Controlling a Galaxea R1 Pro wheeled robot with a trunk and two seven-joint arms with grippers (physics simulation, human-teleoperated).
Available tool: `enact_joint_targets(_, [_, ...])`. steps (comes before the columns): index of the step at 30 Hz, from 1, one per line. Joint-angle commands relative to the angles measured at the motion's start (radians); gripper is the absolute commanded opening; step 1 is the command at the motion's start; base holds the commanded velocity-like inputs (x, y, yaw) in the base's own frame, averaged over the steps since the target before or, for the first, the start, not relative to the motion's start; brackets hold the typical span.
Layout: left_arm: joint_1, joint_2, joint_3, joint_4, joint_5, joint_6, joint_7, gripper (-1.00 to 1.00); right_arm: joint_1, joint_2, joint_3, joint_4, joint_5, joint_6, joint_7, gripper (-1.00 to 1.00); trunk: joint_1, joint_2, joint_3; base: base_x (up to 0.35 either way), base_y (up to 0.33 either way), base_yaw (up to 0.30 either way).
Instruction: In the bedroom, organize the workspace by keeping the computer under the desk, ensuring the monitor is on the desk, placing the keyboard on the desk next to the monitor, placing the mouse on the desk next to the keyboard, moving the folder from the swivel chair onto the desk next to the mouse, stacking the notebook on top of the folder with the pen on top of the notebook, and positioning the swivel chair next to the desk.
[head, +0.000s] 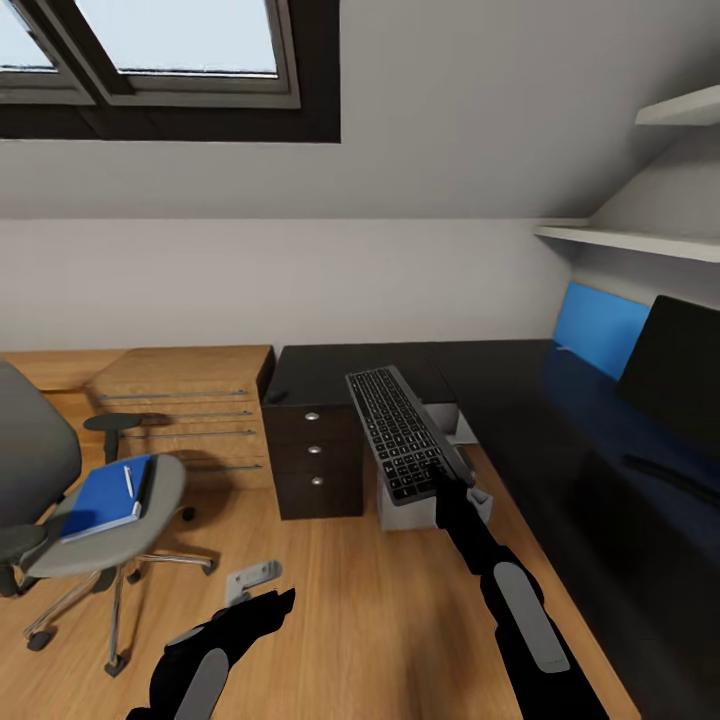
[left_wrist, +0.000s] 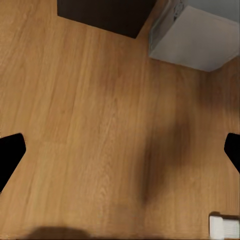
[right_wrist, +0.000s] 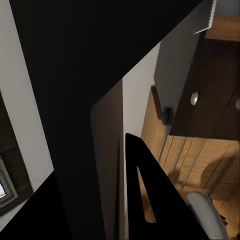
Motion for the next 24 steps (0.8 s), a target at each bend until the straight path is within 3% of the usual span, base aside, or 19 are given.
enact_joint_targets(1, [-0.001, 0.0, -0.001, -0.001, 0.01, 0.002, 0.01, 1.0, -0.001, 0.0, -0.001, 0.0, -0.011, 0.005, 0.002, -1.0, -0.005, 0.007, 0.002, -0.339, -0.09, 0.0])
enact_joint_targets(16, [-0.001, 0.0, -0.001, -0.001, 0.008, 0.002, 0.01, 1.0, -0.001, 0.0, 0.0, -0.003, -0.011, 0.005, 0.001, -1.0, -0.062, 0.112, 0.049, -0.328, -0.177, 0.0])
enact_joint_targets(19, [-0.001, 0.0, 0.005, 0.041, 0.007, -0.005, 0.075, 1.0, 0.0, 0.0, -0.001, -0.007, -0.01, 0.003, 0.003, -1.0, -0.074, 0.133, 0.059, -0.301, -0.207, 0.0])
enact_joint_targets(24, [-0.001, 0.0, 0.005, 0.046, 0.007, -0.007, 0.099, 1.0, -0.001, -0.001, -0.005, -0.01, -0.009, 0.003, 0.004, -1.0, -0.093, 0.168, 0.074, -0.298, -0.208, 0.0])
